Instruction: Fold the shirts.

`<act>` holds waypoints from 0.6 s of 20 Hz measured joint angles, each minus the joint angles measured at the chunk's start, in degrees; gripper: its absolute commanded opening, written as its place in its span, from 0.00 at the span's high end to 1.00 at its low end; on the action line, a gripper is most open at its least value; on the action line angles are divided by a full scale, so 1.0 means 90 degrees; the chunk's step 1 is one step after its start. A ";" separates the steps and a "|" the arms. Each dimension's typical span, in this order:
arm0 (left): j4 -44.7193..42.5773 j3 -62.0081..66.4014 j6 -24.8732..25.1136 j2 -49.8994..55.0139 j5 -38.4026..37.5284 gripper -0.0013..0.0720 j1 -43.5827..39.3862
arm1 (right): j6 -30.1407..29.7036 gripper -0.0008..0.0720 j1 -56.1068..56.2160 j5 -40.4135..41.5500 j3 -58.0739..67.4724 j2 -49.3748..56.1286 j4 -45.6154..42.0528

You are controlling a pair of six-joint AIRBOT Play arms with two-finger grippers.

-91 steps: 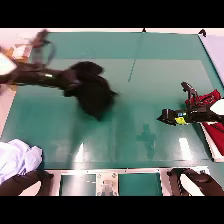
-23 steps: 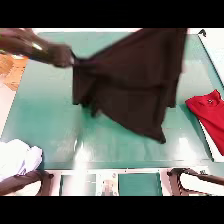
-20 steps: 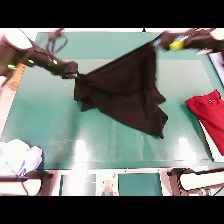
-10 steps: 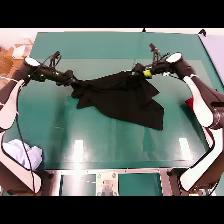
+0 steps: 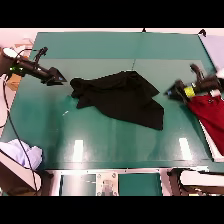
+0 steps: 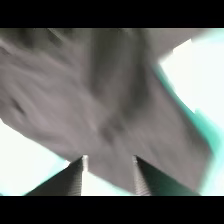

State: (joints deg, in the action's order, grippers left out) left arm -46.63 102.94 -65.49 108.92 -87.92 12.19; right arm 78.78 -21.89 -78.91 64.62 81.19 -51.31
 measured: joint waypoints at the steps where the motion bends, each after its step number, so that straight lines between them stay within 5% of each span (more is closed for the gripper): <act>1: -0.0085 0.0019 -0.0032 -0.0002 -0.0119 0.34 0.0070 | 0.0019 0.42 -0.0240 0.0012 -0.0644 -0.0393 -0.0070; 6: -0.0282 0.0056 -0.0095 0.0000 -0.0359 0.34 0.0219 | 0.0015 0.37 -0.1047 0.0714 -0.3118 -0.1562 -0.0219; 12: -0.0338 0.0063 -0.0119 0.0000 -0.0401 0.34 0.0260 | -0.0707 0.37 -0.1061 0.1591 -0.3934 -0.1117 0.0894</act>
State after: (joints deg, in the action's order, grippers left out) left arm -49.67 103.50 -66.57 108.92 -91.53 14.52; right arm 72.42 -31.44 -64.60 29.21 71.13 -43.27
